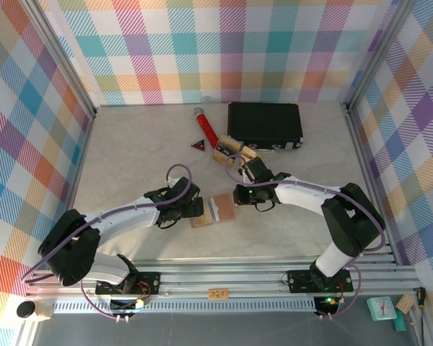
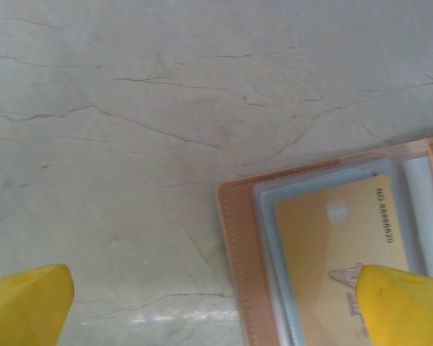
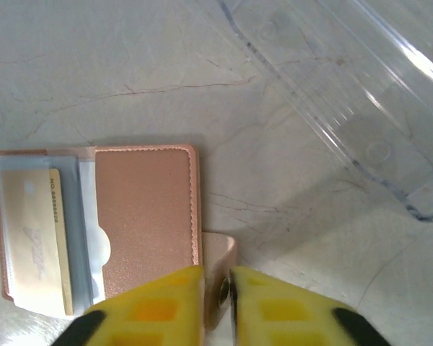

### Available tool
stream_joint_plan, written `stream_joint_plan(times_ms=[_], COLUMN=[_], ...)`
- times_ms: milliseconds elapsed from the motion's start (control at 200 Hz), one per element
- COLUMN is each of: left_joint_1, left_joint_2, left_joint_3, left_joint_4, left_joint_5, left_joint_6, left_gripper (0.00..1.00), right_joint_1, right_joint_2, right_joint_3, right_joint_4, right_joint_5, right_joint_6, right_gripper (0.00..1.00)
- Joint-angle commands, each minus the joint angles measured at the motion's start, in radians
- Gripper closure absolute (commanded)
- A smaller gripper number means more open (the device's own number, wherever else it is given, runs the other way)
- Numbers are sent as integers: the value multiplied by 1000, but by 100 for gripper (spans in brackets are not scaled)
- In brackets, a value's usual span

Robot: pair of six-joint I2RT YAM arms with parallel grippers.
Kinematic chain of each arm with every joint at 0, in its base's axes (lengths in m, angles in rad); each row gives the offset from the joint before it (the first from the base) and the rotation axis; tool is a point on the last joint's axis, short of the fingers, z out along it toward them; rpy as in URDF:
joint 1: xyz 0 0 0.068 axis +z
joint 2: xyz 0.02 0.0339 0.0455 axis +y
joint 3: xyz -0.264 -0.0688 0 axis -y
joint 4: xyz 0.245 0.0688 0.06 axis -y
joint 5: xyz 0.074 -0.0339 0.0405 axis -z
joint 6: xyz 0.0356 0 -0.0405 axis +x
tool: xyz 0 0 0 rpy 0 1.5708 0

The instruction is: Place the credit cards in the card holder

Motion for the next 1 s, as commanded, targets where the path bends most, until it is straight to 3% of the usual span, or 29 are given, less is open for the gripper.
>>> stream_joint_plan(times_ms=[0,85,995], left_joint_1=[9,9,-28], left_joint_2=[16,39,147], left_joint_3=[-18,-16,43], left_joint_4=[67,76,136], left_joint_5=[64,72,107], left_joint_6=[-3,-2,12], left_gripper=[0,0,0], right_joint_1=[-2,-2,-2], right_joint_2=[13,4,10], right_joint_3=[-15,-24,-76], right_joint_4=[18,19,83], right_joint_5=[-13,-15,-57], right_joint_6=[-7,-5,50], right_gripper=[95,100,100])
